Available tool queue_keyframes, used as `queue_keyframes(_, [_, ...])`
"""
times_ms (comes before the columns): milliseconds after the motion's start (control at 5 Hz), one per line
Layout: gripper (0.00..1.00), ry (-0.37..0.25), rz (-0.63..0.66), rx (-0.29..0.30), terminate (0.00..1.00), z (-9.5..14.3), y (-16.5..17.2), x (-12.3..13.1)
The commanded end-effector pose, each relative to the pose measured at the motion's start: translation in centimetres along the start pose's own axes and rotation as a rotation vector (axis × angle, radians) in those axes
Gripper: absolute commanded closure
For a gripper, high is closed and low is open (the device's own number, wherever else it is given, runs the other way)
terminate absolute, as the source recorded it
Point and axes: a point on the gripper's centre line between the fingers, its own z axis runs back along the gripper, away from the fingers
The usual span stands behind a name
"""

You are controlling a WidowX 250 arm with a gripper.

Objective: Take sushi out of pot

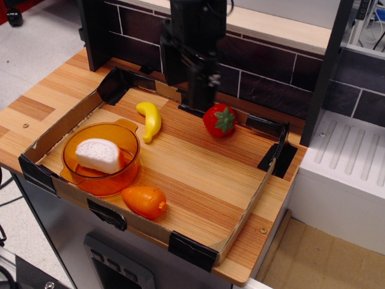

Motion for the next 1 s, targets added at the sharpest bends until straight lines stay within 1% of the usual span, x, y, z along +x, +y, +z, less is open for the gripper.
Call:
queue_keyframes(0, [0.00,0.028,-0.473,0.076,0.00,2.7,2.4,-2.3])
queue_keyframes(200, [0.00,-0.019,-0.691,0.058,0.00,2.0,3.3,-4.6])
queue_keyframes(400, [0.00,-0.042,-0.749,0.093,0.00,0.9,3.6,-6.5])
queue_keyframes(600, [0.00,-0.031,-0.810,0.090,0.00,0.2,3.7,-7.8])
queue_keyframes(800, [0.00,-0.022,-0.833,0.080,0.00,-0.8,3.5,-8.3])
